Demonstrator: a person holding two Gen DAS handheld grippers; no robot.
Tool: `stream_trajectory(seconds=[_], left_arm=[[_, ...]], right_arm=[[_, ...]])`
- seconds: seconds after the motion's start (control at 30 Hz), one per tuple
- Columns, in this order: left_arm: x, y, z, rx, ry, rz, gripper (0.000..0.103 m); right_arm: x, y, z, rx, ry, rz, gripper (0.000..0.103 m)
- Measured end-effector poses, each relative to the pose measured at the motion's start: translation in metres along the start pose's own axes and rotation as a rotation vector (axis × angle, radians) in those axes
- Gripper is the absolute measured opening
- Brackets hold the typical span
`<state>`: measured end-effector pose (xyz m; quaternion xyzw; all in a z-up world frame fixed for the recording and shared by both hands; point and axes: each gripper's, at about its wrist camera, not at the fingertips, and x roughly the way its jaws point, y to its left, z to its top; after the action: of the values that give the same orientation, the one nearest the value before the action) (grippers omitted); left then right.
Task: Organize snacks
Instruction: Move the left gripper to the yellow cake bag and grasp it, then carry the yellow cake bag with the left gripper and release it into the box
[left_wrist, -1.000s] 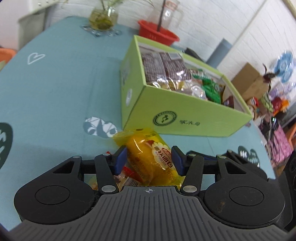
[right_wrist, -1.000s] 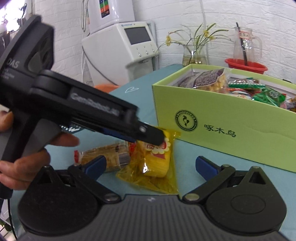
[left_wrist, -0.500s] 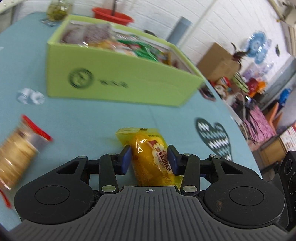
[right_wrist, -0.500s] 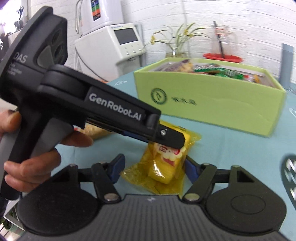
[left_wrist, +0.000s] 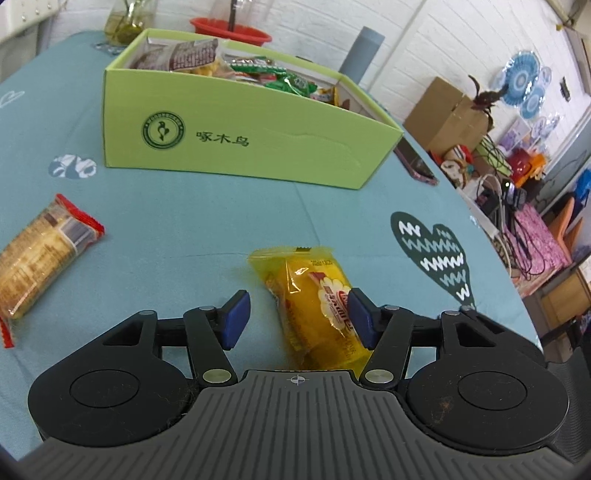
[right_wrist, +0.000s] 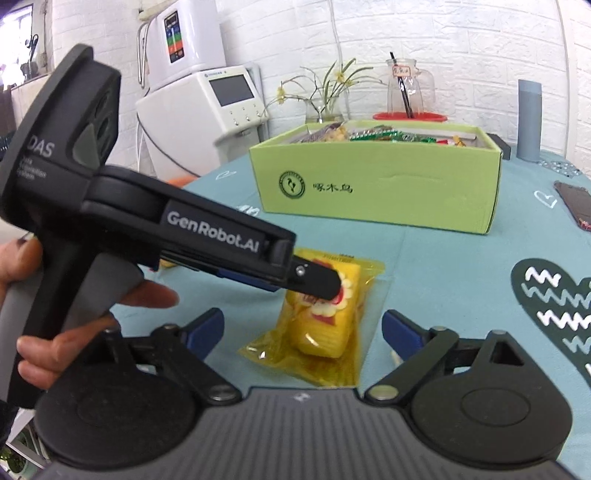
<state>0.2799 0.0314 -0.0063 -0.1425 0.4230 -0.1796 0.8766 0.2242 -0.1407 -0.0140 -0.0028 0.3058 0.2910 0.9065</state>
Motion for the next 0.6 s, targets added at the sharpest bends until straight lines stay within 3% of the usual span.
stream_trajectory(seconds=[0.07, 0.13, 0.17, 0.2, 0.23, 0.4, 0.6], left_arm=[[0.003, -0.001, 0.0, 0.004, 0.006, -0.018, 0.041], [0.006, -0.001, -0.001, 0.004, 0.013, -0.036, 0.041], [0.007, -0.001, -0.002, 0.005, 0.016, -0.055, 0.037], [0.008, 0.0, -0.003, -0.003, 0.015, -0.081, 0.024], [0.009, 0.002, -0.003, -0.03, 0.017, -0.107, 0.021], [-0.001, -0.013, 0.026, -0.032, -0.039, -0.148, 0.018], [-0.003, -0.04, 0.112, 0.044, -0.159, -0.183, 0.019]], right_arm=[[0.006, -0.001, 0.001, 0.001, 0.01, -0.007, 0.093], [0.012, -0.005, 0.001, 0.008, 0.024, -0.013, 0.073], [0.014, -0.007, 0.0, 0.008, 0.025, -0.01, 0.072], [0.014, -0.006, -0.001, -0.004, 0.017, -0.018, 0.064], [0.014, -0.005, 0.0, -0.007, 0.013, -0.027, 0.062], [0.001, -0.012, 0.024, -0.01, -0.064, -0.049, 0.061], [0.005, -0.039, 0.095, -0.088, -0.199, -0.11, 0.061]])
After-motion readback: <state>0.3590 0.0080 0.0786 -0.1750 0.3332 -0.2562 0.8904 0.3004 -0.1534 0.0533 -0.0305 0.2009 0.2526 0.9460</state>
